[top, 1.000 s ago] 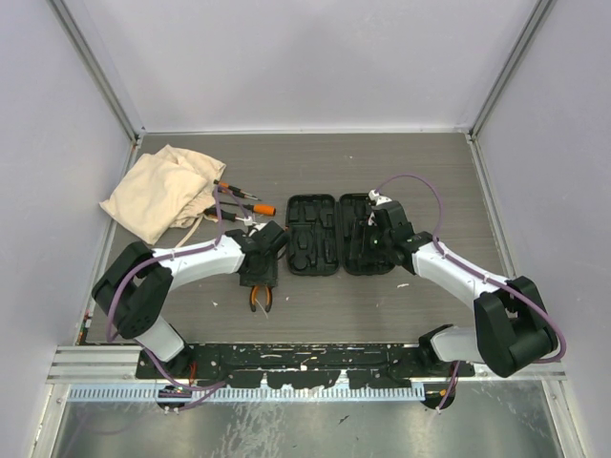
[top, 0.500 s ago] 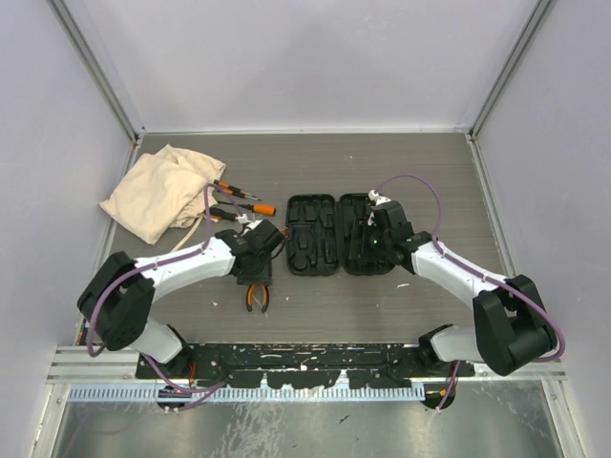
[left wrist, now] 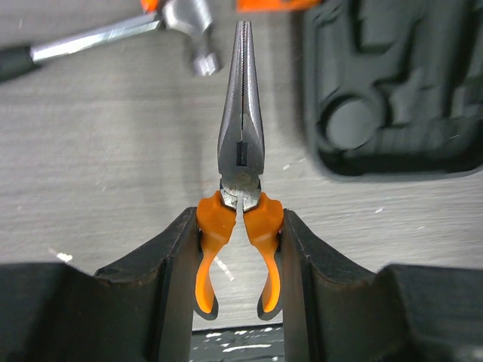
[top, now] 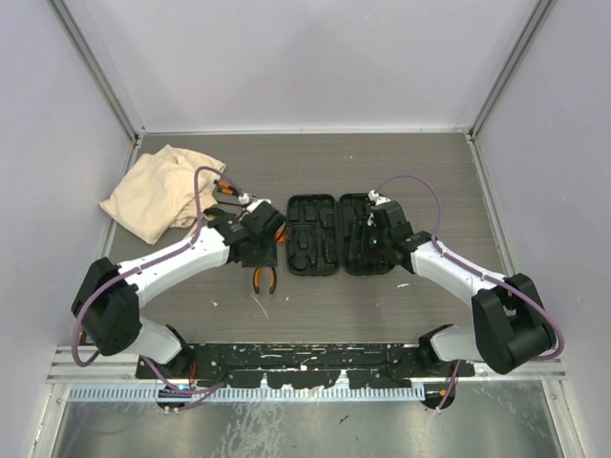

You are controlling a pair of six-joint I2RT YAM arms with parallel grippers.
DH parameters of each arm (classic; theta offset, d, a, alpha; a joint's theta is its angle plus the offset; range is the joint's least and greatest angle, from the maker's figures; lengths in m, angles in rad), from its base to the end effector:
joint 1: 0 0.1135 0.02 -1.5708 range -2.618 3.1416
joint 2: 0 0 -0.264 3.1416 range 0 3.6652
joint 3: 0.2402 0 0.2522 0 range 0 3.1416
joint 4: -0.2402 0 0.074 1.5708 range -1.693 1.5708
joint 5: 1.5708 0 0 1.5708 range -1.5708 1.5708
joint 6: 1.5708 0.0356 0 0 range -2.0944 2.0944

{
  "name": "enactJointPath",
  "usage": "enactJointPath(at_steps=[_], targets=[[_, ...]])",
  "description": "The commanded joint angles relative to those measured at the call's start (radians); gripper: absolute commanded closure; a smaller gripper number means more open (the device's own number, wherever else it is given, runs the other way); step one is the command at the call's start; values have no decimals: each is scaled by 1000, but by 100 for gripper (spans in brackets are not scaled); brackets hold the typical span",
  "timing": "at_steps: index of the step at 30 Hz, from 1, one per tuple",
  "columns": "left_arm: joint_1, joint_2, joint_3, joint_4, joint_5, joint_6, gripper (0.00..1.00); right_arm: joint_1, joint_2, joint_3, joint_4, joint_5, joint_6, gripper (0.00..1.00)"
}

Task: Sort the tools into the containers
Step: Pick up the pliers at the center of the board, then place the pliers in the storage box.

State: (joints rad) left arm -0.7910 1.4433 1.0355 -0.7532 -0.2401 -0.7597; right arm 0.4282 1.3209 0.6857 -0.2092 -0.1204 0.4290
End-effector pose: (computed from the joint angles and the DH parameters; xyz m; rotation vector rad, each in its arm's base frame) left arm 0.2017 -0.1920 0.2337 -0.0252 2.6801 -0.1589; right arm 0.2349 0.1119 0.1905 -0.0558 2.4779 0.5272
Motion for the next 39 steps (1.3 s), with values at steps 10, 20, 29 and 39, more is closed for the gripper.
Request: enactJointPath(at_steps=[10,20,29,39], targets=[[-3,310,431,-8,-25,30,100,3,-43,-14,36,14,9,35],[-3,540,665,-60,-45,43,100,3,-37,-23,40,14,4,35],[-1,645,755,-94,-79,42,100,3,-24,-20,42,15,-1,35],[19,677,757,-85,-86,23,98,3,-15,-18,45,10,1,35]])
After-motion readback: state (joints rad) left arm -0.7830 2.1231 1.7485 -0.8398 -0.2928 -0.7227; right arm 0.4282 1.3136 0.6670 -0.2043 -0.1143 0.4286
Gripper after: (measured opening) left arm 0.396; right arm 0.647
